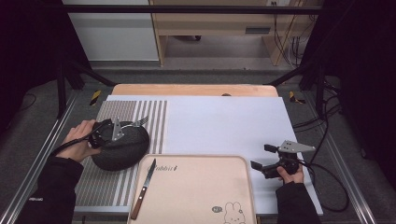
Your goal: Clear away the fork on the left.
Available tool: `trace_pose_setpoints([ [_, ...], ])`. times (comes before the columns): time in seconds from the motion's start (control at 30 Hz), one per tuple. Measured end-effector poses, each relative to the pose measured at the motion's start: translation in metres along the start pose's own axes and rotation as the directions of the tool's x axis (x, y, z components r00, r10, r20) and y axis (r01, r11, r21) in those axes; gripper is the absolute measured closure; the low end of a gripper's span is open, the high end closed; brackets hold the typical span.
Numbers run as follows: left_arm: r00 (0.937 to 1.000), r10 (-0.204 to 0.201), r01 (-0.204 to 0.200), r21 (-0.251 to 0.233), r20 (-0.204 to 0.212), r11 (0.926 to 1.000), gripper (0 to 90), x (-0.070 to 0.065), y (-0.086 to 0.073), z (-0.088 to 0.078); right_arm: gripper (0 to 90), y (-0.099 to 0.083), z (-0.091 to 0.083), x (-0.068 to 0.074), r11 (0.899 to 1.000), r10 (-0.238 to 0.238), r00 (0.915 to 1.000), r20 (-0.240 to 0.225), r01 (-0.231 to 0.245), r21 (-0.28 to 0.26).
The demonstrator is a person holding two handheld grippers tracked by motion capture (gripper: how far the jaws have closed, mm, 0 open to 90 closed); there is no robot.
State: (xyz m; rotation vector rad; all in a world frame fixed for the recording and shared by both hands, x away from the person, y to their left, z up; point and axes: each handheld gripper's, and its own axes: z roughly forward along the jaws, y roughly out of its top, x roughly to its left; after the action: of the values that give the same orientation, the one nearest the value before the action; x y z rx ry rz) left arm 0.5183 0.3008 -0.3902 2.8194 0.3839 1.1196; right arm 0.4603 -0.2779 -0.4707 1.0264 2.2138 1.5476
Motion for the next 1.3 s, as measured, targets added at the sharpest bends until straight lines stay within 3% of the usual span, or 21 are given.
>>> trace_pose_setpoints([
  [0.5,0.9977,-0.058,0.059,-0.026,0.037,0.9979,76.6,-0.024,0.011,-0.024,0.4,0.0,0.0,0.0,1.0,-0.006,1.0,-0.003,0.006,-0.002],
  [0.87,0.9927,-0.111,0.111,-0.009,0.048,0.9938,76.6,-0.041,0.019,-0.037,0.4,0.0,0.0,0.001,1.0,-0.006,1.0,-0.005,0.006,-0.002],
  [1.3,0.9749,-0.208,0.207,0.011,0.08,0.9782,76.6,-0.056,0.026,-0.049,0.4,0.001,0.0,0.001,1.0,-0.009,1.0,-0.003,0.009,-0.001],
])
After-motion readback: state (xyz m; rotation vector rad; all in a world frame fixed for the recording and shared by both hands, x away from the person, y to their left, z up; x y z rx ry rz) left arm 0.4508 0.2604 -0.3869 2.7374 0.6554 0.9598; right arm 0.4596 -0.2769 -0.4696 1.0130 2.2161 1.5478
